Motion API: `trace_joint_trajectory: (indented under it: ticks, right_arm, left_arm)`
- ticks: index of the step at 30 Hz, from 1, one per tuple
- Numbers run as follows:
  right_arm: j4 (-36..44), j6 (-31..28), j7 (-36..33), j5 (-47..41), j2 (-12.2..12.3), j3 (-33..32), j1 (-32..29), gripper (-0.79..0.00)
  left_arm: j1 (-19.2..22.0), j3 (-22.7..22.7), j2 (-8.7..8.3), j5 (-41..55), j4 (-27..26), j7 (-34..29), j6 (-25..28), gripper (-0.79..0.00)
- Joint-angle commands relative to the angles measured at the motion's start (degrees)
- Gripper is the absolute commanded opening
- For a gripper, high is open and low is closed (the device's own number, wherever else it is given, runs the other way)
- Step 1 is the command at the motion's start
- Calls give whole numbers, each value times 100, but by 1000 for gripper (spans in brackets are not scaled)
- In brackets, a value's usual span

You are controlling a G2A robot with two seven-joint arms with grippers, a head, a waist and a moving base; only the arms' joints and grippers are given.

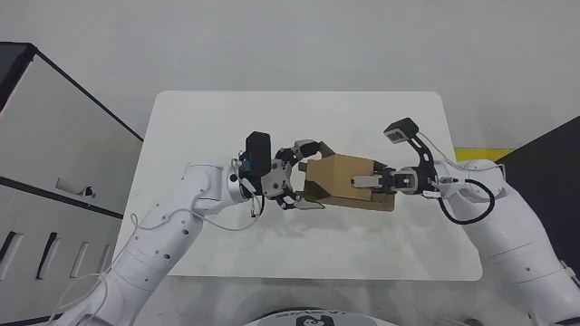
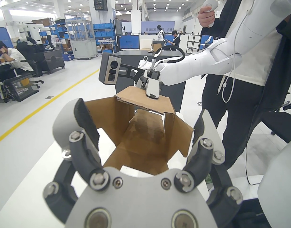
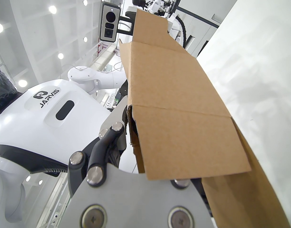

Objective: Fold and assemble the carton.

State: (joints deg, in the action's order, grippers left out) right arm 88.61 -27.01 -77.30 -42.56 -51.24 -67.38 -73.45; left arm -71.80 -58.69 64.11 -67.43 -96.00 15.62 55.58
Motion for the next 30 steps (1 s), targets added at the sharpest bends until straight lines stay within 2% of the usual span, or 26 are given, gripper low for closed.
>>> trace_joint_trajectory:
  ticks: [1, 10, 19, 30]
  right_arm:
    - [28, 9, -9, 2, 11, 17, 3, -785]
    - [92, 44, -44, 15, 62, 77, 16, -785]
    - [109, -32, 32, 5, 107, 107, -20, -785]
    - [178, -69, 69, 49, 157, 201, -30, -785]
  left_arm:
    - [4, 20, 1, 7, 5, 10, 66, 0]
    - [89, 150, 12, 35, 26, -41, 243, 0]
    - [-35, -42, -21, -19, -28, 28, 67, 0]
    - [-136, -63, -35, -81, -111, 58, 94, 0]
